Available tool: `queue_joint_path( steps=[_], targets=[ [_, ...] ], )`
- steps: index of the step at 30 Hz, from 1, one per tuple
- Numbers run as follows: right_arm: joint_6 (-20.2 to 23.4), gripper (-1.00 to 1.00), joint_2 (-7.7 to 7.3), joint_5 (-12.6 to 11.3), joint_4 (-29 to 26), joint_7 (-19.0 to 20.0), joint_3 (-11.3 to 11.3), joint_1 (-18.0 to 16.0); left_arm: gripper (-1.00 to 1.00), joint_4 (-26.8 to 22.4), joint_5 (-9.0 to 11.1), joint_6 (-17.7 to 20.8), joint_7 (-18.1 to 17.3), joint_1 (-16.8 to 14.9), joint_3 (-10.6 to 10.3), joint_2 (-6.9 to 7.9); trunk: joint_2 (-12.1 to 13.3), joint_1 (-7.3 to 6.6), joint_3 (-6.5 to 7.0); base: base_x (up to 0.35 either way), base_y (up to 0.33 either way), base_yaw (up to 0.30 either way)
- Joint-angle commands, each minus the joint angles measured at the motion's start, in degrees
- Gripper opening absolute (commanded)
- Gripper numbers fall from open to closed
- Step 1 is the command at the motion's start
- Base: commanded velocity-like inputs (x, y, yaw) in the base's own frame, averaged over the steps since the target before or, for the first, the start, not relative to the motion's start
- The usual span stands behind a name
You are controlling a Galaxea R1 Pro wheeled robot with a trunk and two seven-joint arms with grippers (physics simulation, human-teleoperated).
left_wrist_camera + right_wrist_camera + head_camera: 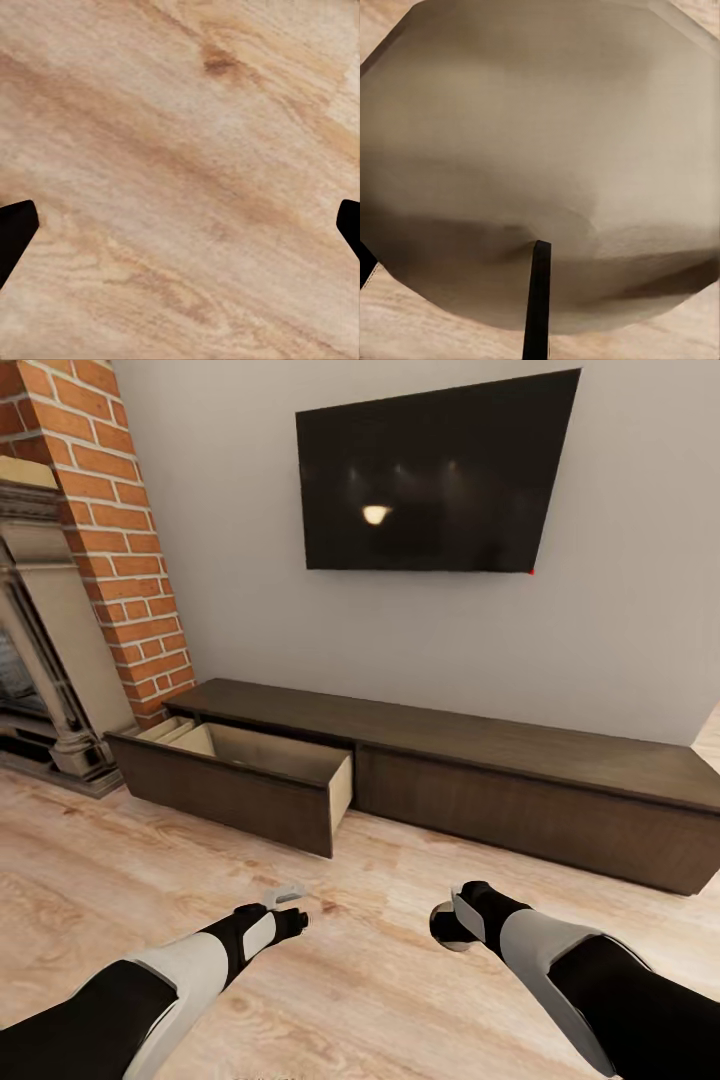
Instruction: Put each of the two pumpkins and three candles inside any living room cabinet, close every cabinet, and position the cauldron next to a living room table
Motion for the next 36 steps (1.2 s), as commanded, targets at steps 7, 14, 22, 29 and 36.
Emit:
queue_joint_path(
  steps=[7, 14, 22, 29, 36],
  targets=[
    [0.1, -1.00, 0.02, -0.6, 0.1, -0.3, 0.4, -0.1, 1.00, 0.1, 0.5, 0.1, 0.1, -0.1, -0.5, -0.03, 0.0, -0.01, 0.10, 0.000, 0.000, 0.274],
    [0.1, -1.00, 0.02, -0.6, 0.1, -0.3, 0.4, -0.1, 1.00, 0.1, 0.5, 0.1, 0.1, -0.1, -0.5, -0.03, 0.0, -0.01, 0.21, 0.000, 0.000, 0.275],
    [0.1, -1.00, 0.02, -0.6, 0.1, -0.3, 0.4, -0.1, 1.00, 0.1, 0.5, 0.1, 0.1, -0.1, -0.5, -0.03, 0.0, -0.01, 0.22, 0.000, 0.000, 0.275],
    [0.1, -1.00, 0.02, -0.6, 0.1, -0.3, 0.4, -0.1, 1.00, 0.1, 0.5, 0.1, 0.1, -0.1, -0.5, -0.03, 0.0, -0.01, 0.22, 0.000, 0.000, 0.275],
    [0.1, -1.00, 0.02, -0.6, 0.1, -0.3, 0.4, -0.1, 1.00, 0.1, 0.5, 0.1, 0.1, -0.1, -0.5, -0.03, 0.0, -0.01, 0.22, 0.000, 0.000, 0.280]
  ],
)
